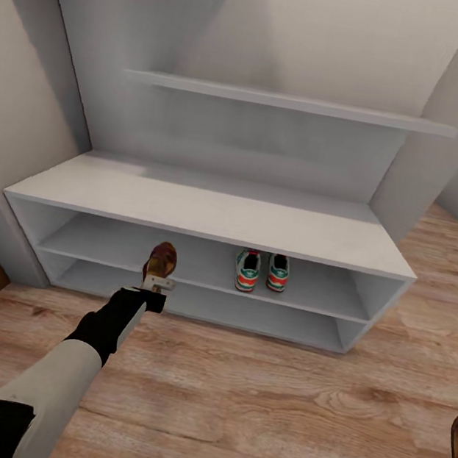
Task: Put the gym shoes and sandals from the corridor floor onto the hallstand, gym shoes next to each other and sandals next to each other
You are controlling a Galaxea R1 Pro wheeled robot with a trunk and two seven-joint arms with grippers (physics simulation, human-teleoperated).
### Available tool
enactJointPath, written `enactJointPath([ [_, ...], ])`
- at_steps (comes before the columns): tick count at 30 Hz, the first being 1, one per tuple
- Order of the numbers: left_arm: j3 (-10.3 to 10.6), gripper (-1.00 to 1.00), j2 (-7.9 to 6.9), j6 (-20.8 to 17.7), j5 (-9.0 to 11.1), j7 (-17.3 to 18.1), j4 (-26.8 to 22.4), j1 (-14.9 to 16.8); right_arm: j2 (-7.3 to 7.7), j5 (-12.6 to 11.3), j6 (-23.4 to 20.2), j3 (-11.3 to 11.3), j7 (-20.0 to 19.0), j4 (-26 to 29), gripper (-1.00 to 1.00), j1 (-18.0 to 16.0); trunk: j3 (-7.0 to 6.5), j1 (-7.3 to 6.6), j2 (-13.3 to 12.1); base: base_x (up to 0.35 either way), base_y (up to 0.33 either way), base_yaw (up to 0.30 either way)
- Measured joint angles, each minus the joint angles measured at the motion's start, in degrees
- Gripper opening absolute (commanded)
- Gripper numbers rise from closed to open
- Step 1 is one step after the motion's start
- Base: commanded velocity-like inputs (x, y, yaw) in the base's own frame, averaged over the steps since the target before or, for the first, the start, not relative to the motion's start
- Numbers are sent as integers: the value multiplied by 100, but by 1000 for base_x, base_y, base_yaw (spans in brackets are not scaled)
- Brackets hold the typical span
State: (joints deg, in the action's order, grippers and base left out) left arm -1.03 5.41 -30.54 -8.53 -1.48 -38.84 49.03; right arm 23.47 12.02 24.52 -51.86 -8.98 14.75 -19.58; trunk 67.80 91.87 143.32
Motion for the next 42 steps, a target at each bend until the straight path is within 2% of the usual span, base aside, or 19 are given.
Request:
enactJointPath([
  [8, 1, -100, -7, 8, 0, 2, -3, -3, -1, 1, 0, 0, 0, -2, -100, -2, 0, -1, 0, 233, -139, 0],
  [42, 8, -100, -44, 5, 23, 11, -2, -9, -1, -3, -1, -8, 1, -1, -100, 3, 0, 1, 0, 116, -2, 0],
])
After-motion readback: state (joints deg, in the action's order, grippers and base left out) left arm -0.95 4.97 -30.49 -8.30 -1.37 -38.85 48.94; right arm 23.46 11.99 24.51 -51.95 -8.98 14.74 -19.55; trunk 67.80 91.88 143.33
